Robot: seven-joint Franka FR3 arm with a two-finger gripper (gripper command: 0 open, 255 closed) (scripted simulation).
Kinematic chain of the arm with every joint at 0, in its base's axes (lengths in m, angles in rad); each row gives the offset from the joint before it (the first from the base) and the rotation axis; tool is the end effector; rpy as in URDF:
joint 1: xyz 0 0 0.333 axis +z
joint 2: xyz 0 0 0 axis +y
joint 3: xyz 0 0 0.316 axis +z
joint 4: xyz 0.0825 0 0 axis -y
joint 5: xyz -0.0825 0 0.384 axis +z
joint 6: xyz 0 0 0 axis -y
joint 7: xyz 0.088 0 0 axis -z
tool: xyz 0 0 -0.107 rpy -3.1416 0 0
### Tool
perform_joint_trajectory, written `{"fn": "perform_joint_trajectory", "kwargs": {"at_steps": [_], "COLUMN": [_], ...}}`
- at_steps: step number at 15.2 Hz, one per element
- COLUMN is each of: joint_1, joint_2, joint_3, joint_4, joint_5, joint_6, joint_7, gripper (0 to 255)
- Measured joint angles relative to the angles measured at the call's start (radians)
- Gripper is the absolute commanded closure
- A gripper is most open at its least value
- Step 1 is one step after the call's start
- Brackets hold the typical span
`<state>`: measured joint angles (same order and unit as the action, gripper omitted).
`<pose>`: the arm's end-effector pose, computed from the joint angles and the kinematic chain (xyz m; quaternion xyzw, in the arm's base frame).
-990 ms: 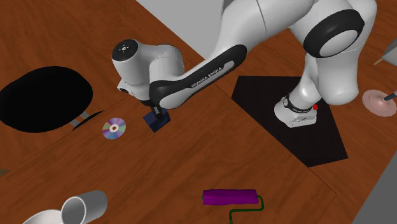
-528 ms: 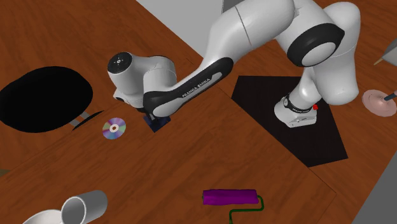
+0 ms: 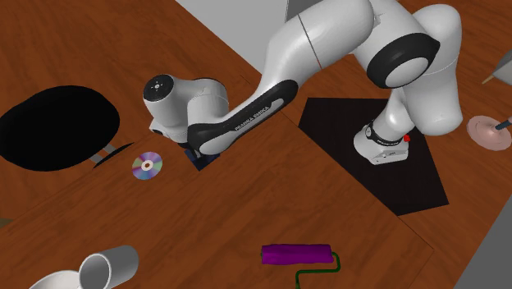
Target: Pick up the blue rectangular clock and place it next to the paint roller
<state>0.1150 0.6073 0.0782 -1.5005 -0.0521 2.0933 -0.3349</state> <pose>0.6957 0.1244 0.3126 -0.9637 -0.2671 0.0062 0.0003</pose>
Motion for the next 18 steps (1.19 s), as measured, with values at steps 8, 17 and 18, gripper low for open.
{"fn": "perform_joint_trajectory", "kwargs": {"at_steps": [8,17,18], "joint_1": [0.0,0.0,0.001], "joint_2": [0.0,-0.022,-0.025], "joint_3": [0.0,0.001,0.002], "joint_4": [0.0,0.019,0.029], "joint_5": [0.0,0.002,0.002], "joint_6": [0.0,-0.04,-0.053], "joint_7": [0.0,0.0,0.0], "gripper": [255,255,255]}}
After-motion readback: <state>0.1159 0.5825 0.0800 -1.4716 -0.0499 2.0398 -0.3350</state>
